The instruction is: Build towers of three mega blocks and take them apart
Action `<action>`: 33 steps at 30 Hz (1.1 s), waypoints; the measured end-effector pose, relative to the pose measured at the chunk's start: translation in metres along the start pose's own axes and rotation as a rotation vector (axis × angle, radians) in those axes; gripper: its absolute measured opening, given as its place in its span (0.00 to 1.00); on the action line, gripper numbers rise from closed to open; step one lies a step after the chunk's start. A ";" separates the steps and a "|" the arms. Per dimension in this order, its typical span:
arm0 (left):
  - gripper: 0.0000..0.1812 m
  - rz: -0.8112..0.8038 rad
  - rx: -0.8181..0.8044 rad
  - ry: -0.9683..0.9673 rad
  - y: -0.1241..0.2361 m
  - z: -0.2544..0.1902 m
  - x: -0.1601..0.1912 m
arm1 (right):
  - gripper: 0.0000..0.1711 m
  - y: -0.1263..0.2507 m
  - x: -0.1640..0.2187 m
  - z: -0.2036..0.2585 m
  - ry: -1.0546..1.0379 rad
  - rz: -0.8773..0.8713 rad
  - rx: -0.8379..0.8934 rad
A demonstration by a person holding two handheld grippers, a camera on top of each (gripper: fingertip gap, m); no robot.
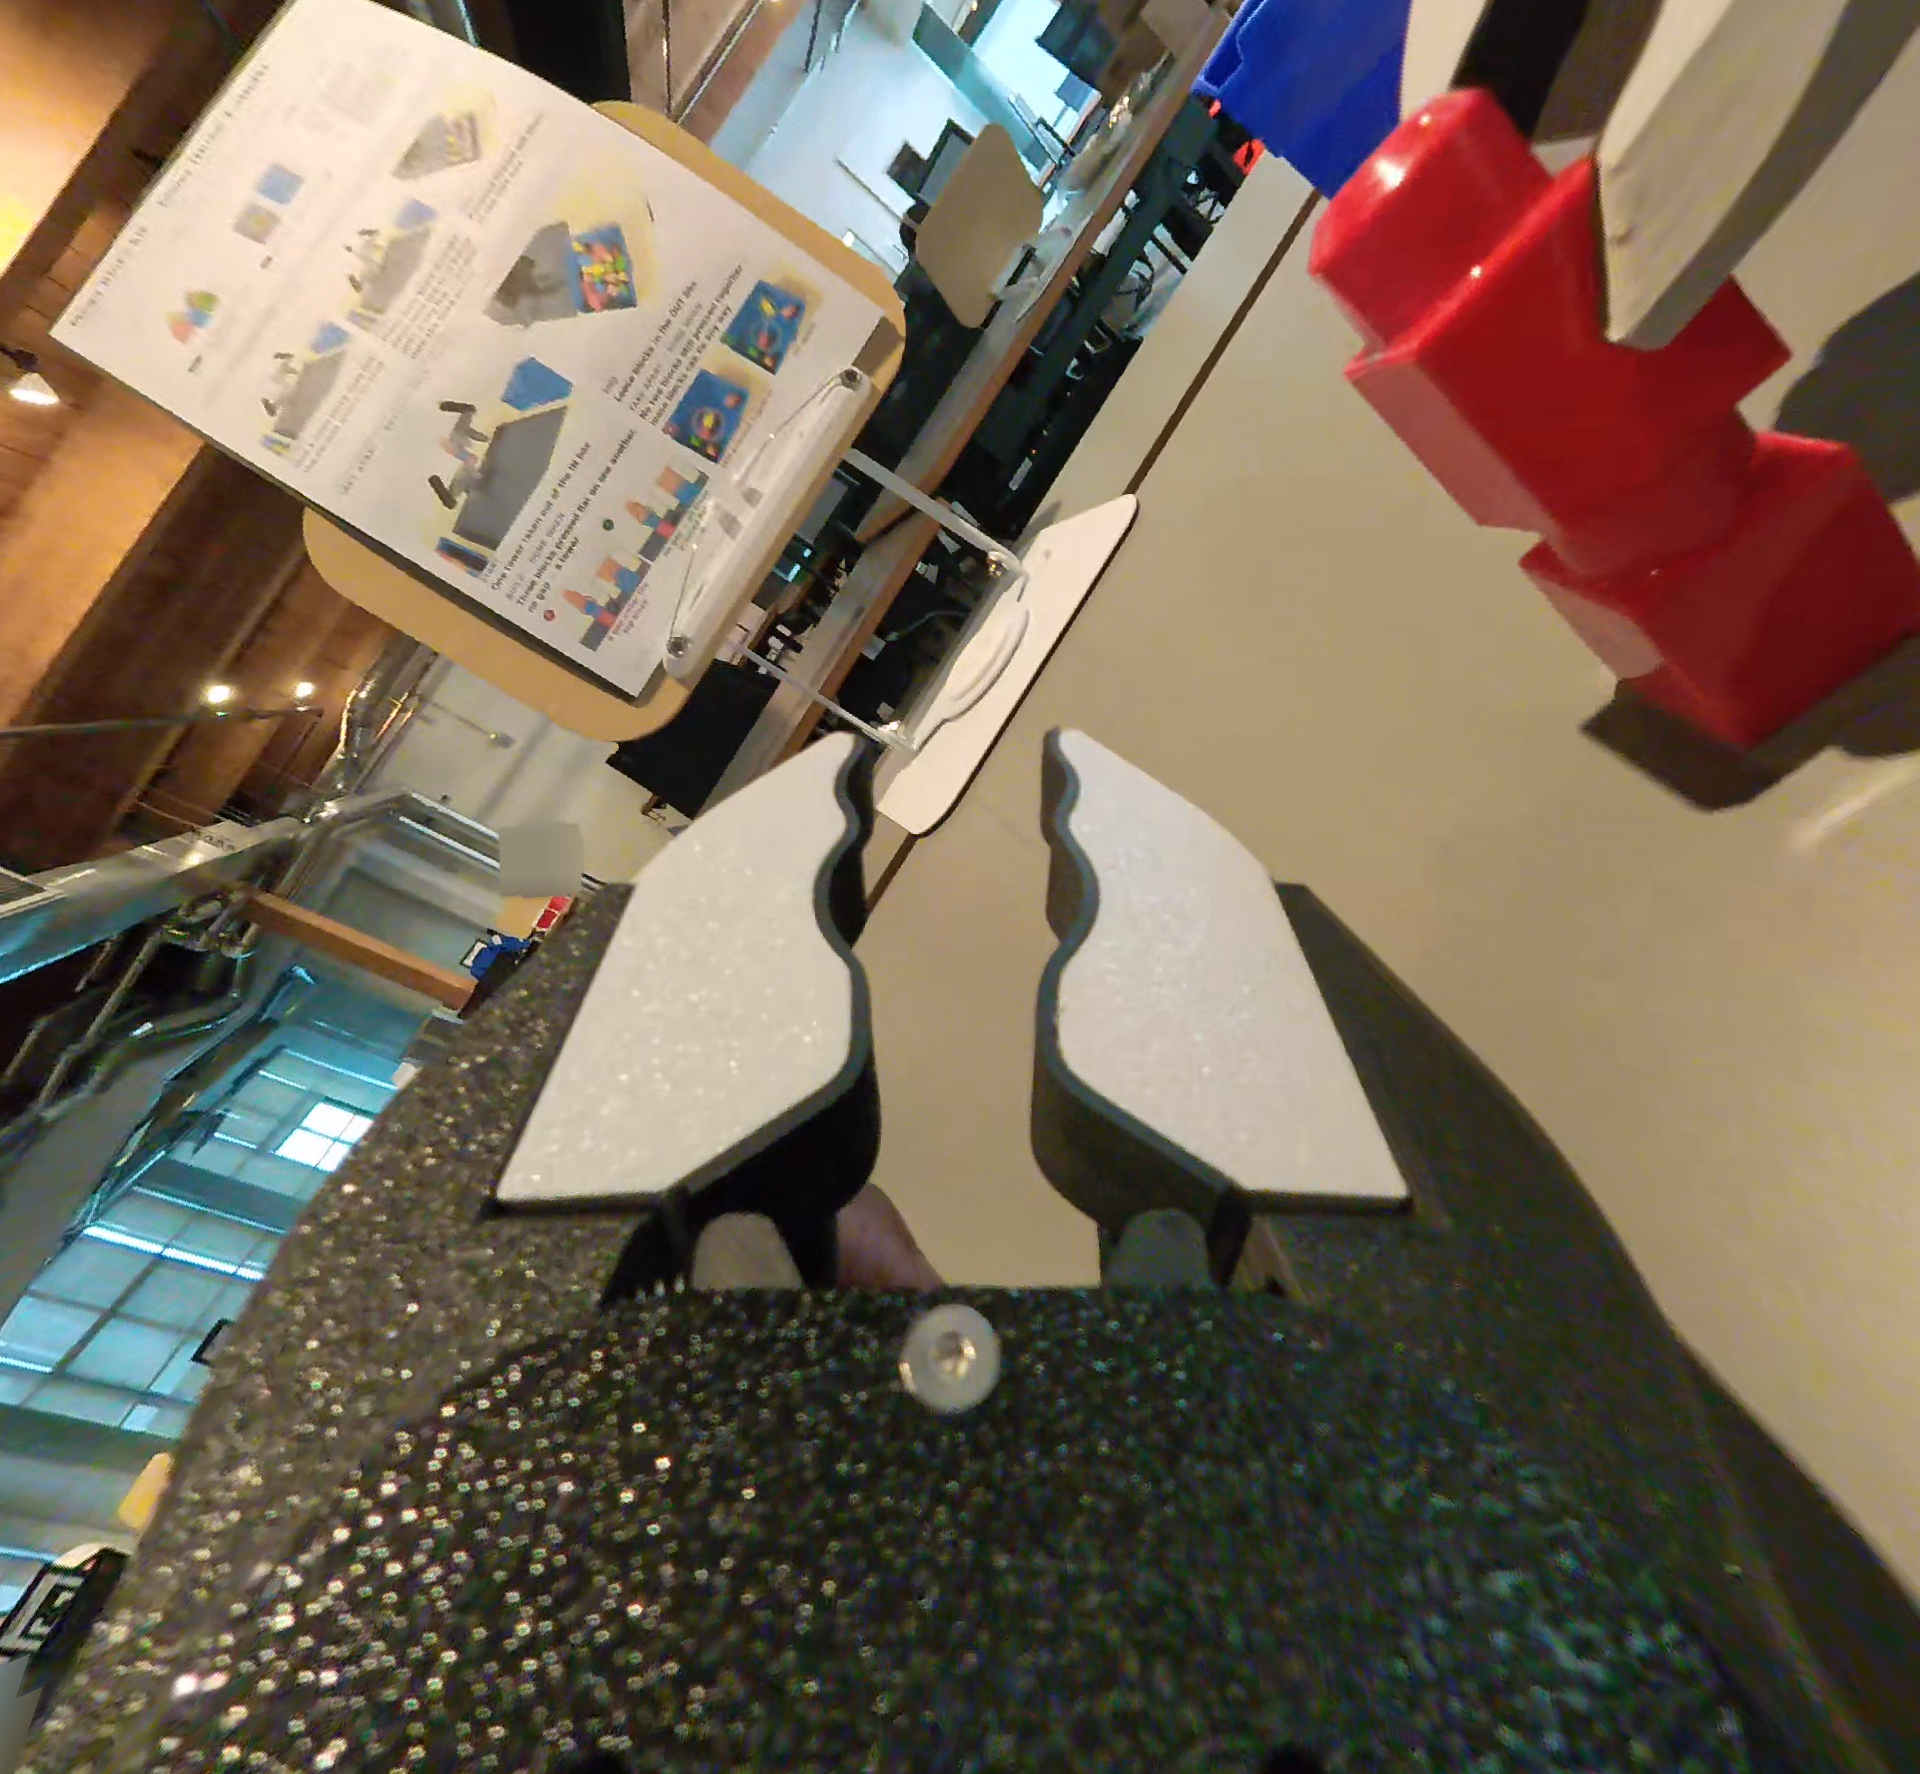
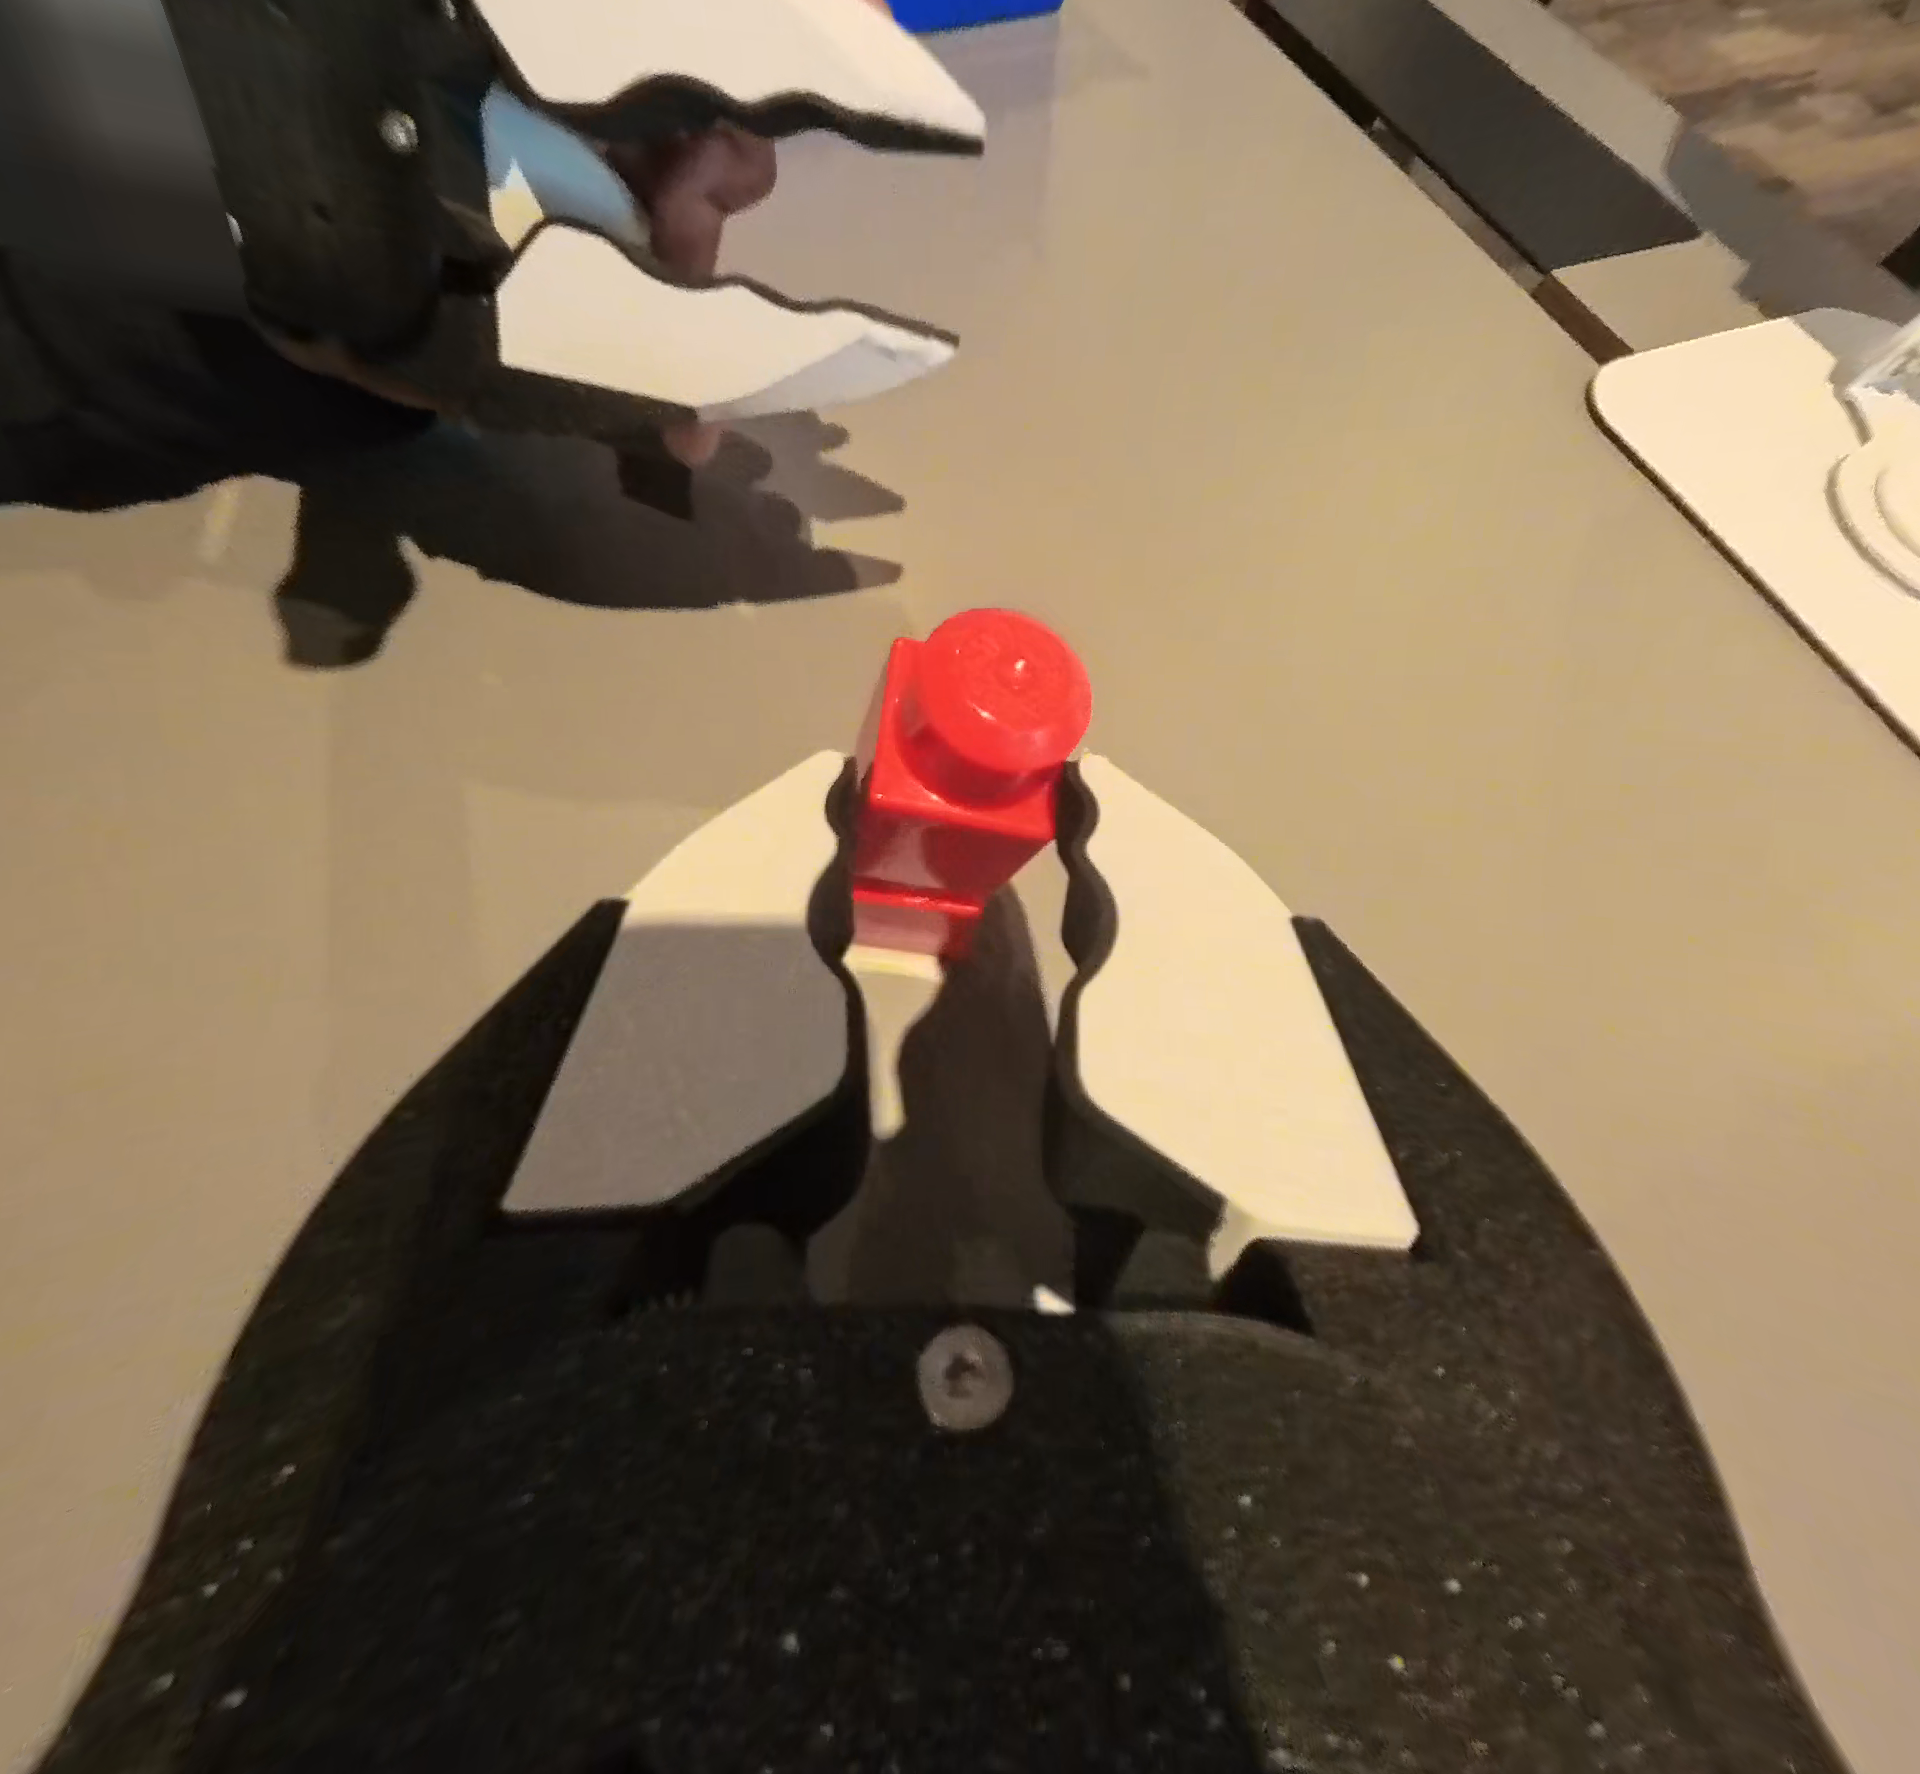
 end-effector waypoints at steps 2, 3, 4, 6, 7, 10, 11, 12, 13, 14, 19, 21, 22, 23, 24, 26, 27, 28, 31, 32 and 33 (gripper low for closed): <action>0.17 0.003 0.009 0.007 0.000 0.000 0.001 | 0.21 -0.003 0.001 0.003 0.030 0.030 0.009; 0.17 0.004 0.013 0.011 0.000 -0.001 0.001 | 0.21 -0.004 0.002 0.004 0.037 0.036 0.009; 0.17 0.006 0.016 0.015 -0.001 -0.001 0.002 | 0.21 -0.005 0.001 0.005 0.038 0.039 0.006; 0.17 0.007 0.027 0.023 -0.001 -0.002 0.002 | 0.21 -0.006 0.000 0.005 0.038 0.045 0.005; 0.17 0.009 0.038 0.026 -0.002 -0.003 0.002 | 0.21 -0.006 0.000 0.005 0.039 0.049 0.005; 0.17 0.018 0.081 0.023 -0.004 -0.008 0.003 | 0.21 -0.006 0.001 0.005 0.042 0.067 0.010; 0.17 0.019 0.101 0.021 -0.005 -0.011 0.003 | 0.21 -0.007 0.001 0.006 0.048 0.074 0.014; 0.17 0.020 0.131 0.022 -0.007 -0.014 0.004 | 0.21 -0.007 0.001 0.006 0.052 0.082 0.017; 0.17 0.018 0.166 0.027 -0.008 -0.018 0.004 | 0.21 -0.007 0.000 0.006 0.057 0.092 0.020; 0.17 0.010 0.205 0.038 -0.009 -0.022 0.003 | 0.21 -0.007 -0.001 0.007 0.066 0.103 0.023; 0.21 -0.078 0.502 0.180 -0.013 -0.040 -0.005 | 0.21 -0.008 -0.005 0.007 0.102 0.166 0.013; 0.22 -0.114 0.611 0.233 -0.013 -0.044 -0.007 | 0.22 -0.009 -0.006 0.007 0.118 0.190 -0.008; 0.24 -0.120 0.651 0.242 -0.014 -0.044 -0.007 | 0.21 -0.009 -0.007 0.006 0.123 0.202 -0.022; 0.26 -0.130 0.687 0.258 -0.016 -0.044 -0.008 | 0.22 -0.010 -0.007 0.006 0.128 0.214 -0.037; 0.26 -0.130 0.725 0.281 -0.018 -0.043 -0.008 | 0.21 -0.010 -0.008 0.005 0.131 0.225 -0.052; 0.29 -0.118 0.778 0.336 -0.025 -0.041 -0.008 | 0.21 -0.011 -0.009 0.003 0.136 0.242 -0.079; 0.30 -0.130 0.798 0.363 -0.028 -0.039 -0.009 | 0.21 -0.011 -0.009 0.003 0.139 0.249 -0.092; 0.30 -0.150 0.828 0.388 -0.030 -0.038 -0.011 | 0.21 -0.012 -0.009 0.003 0.143 0.256 -0.103; 0.25 -0.192 0.914 0.419 -0.034 -0.037 -0.014 | 0.21 -0.012 -0.011 0.003 0.159 0.283 -0.137; 0.25 -0.202 0.932 0.415 -0.036 -0.037 -0.014 | 0.21 -0.013 -0.012 0.003 0.166 0.294 -0.146; 0.22 -0.214 0.959 0.407 -0.036 -0.038 -0.015 | 0.21 -0.013 -0.012 0.002 0.172 0.306 -0.156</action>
Point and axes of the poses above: each gripper's, where its closed fingertips meet, y back along the fingers, x out of its underside, z = x × y across the jaws, the point moved 7 cm from there along y, back along the fingers, and after that the axes turned 9 degrees about x, right-handed, at the moved point
